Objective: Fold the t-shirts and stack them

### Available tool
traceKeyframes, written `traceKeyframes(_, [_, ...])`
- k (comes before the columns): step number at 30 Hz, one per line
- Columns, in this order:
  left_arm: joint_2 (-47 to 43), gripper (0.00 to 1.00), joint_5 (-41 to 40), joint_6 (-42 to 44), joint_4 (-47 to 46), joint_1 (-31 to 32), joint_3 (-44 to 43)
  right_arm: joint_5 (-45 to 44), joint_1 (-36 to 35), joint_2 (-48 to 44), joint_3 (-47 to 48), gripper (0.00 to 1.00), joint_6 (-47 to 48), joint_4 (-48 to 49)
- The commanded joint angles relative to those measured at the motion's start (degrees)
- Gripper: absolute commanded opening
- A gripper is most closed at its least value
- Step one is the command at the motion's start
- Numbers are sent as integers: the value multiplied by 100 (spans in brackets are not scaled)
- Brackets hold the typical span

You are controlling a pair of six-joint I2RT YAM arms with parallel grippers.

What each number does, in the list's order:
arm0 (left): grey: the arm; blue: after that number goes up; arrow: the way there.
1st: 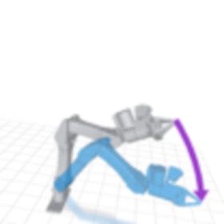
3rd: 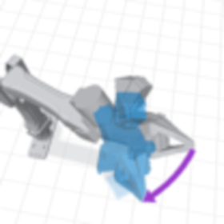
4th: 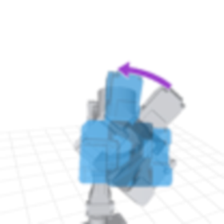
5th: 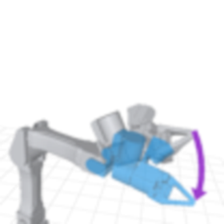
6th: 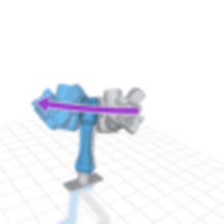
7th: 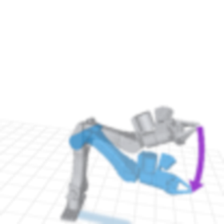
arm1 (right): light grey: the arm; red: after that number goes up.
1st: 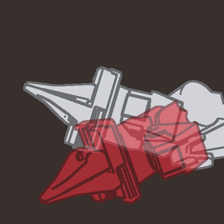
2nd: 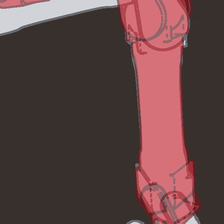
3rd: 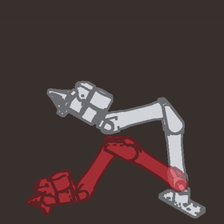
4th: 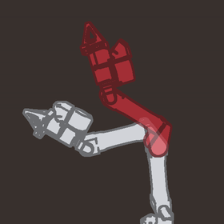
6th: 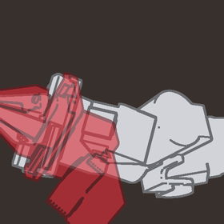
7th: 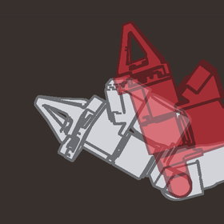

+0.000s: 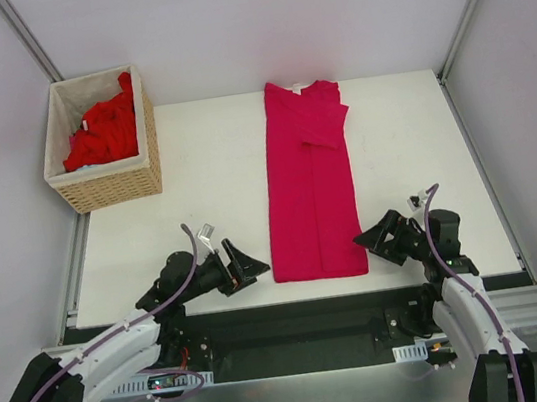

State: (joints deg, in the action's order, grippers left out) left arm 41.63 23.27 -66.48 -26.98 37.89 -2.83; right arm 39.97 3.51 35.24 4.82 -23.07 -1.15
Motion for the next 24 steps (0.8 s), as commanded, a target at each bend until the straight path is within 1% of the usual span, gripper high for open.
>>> traceKeyframes(1, [564,91,-68,161,-61,34,653,152,27,-53,80,89,39,88])
traceKeyframes(2, [809,91,-68,170,-105,26,635,152,27,-53,81,89,31,88])
traceKeyframes(5, [1118,91,-94,188,-132,34,591,143,27,-70,72,89,39,88])
traceKeyframes(11, [1207,89,-208,249,87,43,529,134,27,-53,80,89,39,88])
traceKeyframes(12, [1234,88,-243,275,184,43,468,134,27,-35,81,89,48,88])
traceKeyframes(13, [1277,84,-278,284,219,43,459,134,27,-26,81,89,40,88])
traceKeyframes(17, [1488,80,-349,337,255,131,345,126,27,-18,81,89,48,88])
traceKeyframes(24, [2138,77,-692,478,632,474,-340,108,27,-53,81,89,48,53])
